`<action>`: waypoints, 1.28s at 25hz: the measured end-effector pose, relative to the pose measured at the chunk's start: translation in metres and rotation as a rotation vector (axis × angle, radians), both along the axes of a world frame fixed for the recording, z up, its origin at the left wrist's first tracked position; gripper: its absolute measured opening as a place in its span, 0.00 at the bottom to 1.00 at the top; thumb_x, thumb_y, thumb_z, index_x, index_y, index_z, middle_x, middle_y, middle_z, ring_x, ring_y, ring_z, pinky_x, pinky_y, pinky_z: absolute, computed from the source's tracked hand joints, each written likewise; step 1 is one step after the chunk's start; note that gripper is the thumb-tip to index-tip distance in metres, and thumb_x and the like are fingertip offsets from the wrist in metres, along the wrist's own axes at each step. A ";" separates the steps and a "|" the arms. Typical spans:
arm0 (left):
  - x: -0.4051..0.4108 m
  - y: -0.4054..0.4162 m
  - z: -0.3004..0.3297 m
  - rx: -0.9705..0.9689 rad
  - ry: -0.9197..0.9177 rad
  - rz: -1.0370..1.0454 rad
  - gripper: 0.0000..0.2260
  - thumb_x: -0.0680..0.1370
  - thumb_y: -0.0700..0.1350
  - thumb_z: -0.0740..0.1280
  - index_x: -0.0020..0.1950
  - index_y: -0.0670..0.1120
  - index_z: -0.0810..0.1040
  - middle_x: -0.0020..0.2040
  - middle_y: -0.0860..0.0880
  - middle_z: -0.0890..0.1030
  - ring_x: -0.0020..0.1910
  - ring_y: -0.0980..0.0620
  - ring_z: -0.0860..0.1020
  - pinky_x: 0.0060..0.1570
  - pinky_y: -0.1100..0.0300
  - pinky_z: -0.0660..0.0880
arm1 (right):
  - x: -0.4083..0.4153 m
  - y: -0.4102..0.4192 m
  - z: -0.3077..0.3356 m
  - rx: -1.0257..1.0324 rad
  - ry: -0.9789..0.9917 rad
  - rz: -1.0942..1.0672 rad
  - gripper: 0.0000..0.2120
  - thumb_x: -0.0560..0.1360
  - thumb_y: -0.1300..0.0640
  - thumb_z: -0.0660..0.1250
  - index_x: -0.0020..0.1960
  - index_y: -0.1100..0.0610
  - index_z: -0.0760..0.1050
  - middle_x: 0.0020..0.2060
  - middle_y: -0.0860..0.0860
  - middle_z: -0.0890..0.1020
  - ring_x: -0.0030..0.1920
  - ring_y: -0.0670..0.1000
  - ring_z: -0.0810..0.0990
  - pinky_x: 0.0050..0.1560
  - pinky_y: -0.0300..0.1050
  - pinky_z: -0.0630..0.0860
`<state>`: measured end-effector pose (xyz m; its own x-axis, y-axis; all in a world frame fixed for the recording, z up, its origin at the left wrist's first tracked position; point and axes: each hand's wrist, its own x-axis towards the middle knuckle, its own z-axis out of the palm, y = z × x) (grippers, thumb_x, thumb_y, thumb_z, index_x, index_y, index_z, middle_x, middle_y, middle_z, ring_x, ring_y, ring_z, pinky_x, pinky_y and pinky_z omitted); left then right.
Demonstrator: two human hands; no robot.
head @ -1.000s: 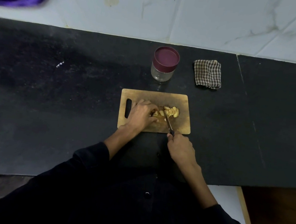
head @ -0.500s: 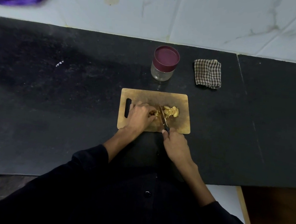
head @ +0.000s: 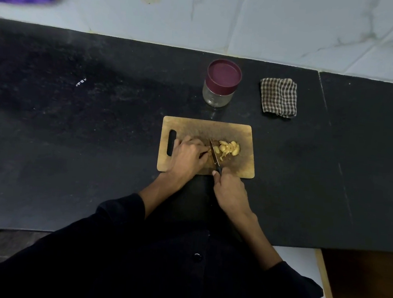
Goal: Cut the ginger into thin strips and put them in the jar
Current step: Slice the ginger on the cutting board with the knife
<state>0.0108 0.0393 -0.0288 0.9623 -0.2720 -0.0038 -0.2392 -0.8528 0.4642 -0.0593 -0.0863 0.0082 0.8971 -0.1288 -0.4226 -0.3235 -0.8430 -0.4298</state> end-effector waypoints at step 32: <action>-0.002 -0.003 -0.006 -0.050 -0.053 0.028 0.09 0.76 0.44 0.67 0.54 0.46 0.84 0.51 0.48 0.82 0.53 0.46 0.75 0.54 0.49 0.67 | 0.005 0.006 -0.011 0.010 -0.013 -0.008 0.14 0.85 0.50 0.52 0.60 0.58 0.69 0.47 0.57 0.79 0.49 0.59 0.79 0.46 0.56 0.75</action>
<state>0.0087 0.0365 -0.0351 0.9681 -0.2431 0.0599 -0.2404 -0.8355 0.4941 -0.0544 -0.0808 -0.0032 0.9017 -0.1316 -0.4118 -0.3242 -0.8360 -0.4428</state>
